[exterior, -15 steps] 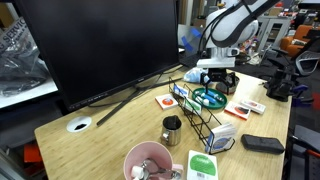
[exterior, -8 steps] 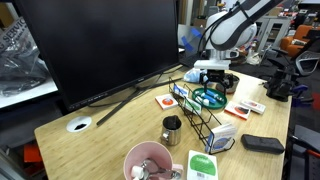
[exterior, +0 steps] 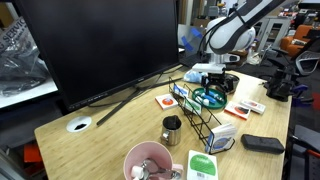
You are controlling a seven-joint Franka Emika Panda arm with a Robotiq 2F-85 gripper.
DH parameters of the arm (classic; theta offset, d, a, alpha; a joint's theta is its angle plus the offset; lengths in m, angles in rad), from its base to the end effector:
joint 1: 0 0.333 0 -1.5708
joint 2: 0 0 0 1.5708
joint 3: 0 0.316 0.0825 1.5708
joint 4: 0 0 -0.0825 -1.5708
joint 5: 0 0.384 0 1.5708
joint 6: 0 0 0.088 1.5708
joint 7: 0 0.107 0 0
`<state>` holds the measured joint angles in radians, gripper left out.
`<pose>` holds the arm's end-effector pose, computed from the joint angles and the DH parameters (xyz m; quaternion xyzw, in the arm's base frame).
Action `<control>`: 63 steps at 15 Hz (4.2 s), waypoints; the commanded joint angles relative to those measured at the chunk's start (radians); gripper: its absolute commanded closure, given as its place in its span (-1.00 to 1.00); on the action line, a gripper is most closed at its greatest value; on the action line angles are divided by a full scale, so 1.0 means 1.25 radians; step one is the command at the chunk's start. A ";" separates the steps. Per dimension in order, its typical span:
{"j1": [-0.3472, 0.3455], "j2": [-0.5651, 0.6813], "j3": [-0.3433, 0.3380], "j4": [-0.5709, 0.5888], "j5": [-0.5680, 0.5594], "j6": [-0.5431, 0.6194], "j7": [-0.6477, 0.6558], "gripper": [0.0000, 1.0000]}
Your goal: Remove one marshmallow from the green plate and put it in the silver pot
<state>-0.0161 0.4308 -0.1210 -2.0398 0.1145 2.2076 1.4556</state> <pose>0.5632 -0.0737 0.2117 0.6661 -0.7345 -0.1111 0.0665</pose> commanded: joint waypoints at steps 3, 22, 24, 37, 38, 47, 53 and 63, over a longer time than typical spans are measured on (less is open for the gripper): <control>0.001 0.007 -0.005 0.002 0.044 0.031 0.062 -1.00; -0.003 0.041 0.009 -0.005 0.147 0.096 0.114 -1.00; 0.001 0.045 0.007 -0.007 0.148 0.112 0.128 -1.00; 0.019 0.049 0.008 -0.024 0.135 0.212 0.188 -0.02; 0.019 0.049 0.008 -0.025 0.134 0.218 0.191 0.10; 0.018 0.041 -0.001 -0.034 0.128 0.231 0.211 0.86; 0.005 -0.022 -0.022 -0.059 0.129 0.253 0.205 0.86; -0.008 -0.128 -0.078 -0.097 0.042 0.304 0.249 0.87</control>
<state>-0.0330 0.2985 -0.1883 -2.1281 0.2384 2.5269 1.7096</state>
